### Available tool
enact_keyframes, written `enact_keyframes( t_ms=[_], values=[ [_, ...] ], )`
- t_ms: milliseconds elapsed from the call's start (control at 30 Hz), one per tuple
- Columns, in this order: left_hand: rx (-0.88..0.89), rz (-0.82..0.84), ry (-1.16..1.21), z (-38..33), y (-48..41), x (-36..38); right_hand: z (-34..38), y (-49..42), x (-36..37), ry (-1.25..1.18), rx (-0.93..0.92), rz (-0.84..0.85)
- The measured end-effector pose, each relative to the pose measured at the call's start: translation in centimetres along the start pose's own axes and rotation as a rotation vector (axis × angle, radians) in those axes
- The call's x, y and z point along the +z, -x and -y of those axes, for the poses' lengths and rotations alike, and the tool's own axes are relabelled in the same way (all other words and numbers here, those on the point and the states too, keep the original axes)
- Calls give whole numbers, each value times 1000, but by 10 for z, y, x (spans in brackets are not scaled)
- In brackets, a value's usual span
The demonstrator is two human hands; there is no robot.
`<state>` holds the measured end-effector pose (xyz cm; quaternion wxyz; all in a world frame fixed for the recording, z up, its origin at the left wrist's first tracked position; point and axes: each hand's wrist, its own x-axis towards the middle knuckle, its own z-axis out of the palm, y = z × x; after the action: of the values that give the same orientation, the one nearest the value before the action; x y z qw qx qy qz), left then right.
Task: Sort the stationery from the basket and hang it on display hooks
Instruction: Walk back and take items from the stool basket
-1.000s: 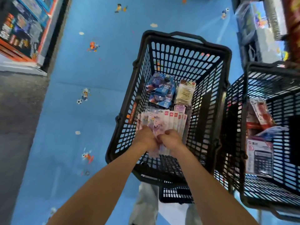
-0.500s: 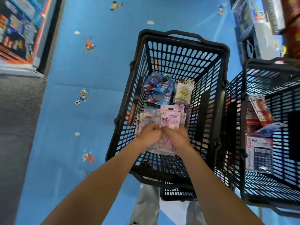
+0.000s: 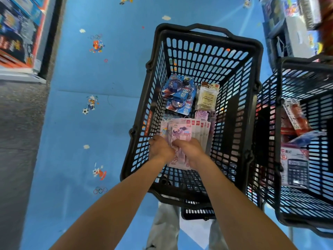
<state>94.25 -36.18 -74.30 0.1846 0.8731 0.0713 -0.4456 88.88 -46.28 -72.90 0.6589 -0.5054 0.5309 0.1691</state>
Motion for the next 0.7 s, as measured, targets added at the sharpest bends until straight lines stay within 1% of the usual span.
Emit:
enact_keyframes(
  t_ms=[133, 267, 400, 500, 633, 700],
  values=[
    [93, 4, 53, 5, -1, 1, -8, -3, 3, -28, 20, 13],
    [76, 16, 156, 6, 1, -4, -15, 1, 3, -60, -15, 13],
    [54, -19, 155, 5, 8, -12, -15, 13, 2, -100, -60, -10],
    [81, 23, 222, 1, 16, -21, -12, 21, -1, -142, -79, 10],
    [251, 149, 398, -11, 36, -28, -5, 37, -10, -203, -129, 25],
    [242, 198, 525, -21, 51, -32, -1, 43, -13, -273, -149, 39]
  ],
)
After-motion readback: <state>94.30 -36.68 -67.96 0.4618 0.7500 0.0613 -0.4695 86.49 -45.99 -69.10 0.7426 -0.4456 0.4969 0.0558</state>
